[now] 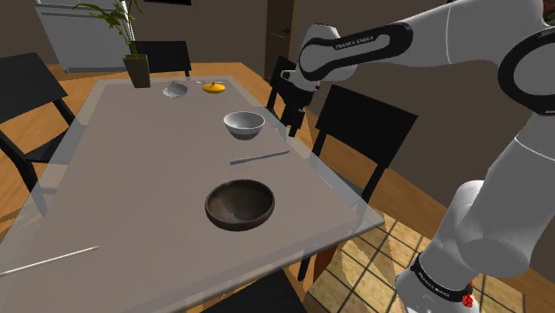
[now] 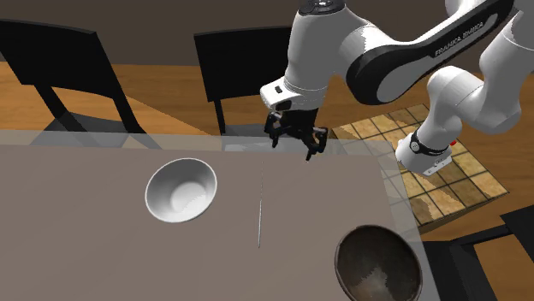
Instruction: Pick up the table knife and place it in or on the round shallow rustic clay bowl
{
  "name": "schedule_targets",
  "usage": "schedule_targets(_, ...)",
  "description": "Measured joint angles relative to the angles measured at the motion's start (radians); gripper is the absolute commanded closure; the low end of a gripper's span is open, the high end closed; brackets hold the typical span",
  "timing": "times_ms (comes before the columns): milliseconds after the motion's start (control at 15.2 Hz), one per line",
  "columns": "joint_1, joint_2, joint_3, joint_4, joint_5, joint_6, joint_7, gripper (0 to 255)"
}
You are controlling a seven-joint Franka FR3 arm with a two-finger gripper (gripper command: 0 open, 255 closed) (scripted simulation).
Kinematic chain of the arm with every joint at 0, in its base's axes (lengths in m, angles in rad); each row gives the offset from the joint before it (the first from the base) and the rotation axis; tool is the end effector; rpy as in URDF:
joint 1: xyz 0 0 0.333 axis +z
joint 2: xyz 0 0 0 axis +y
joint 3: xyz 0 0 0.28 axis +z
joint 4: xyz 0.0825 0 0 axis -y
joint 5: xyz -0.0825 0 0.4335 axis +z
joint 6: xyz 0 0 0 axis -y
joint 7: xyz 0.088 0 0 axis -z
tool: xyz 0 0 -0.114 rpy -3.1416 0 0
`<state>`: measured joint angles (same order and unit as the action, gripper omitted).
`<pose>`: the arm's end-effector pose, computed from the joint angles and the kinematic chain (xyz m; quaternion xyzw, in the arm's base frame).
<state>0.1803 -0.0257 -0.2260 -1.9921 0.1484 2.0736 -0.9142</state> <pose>0.6068 -0.0197 0.4204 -0.9168 -0.3896 -0.0792 0.0373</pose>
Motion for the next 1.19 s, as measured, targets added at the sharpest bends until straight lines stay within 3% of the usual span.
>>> schedule_targets(792, -0.004, 0.435, 0.068, 0.361, 0.09, -0.004, -0.358, 0)
schedule_targets(1188, -0.004, 0.491, 0.078, 0.358, 0.102, 0.051, -0.38, 0)
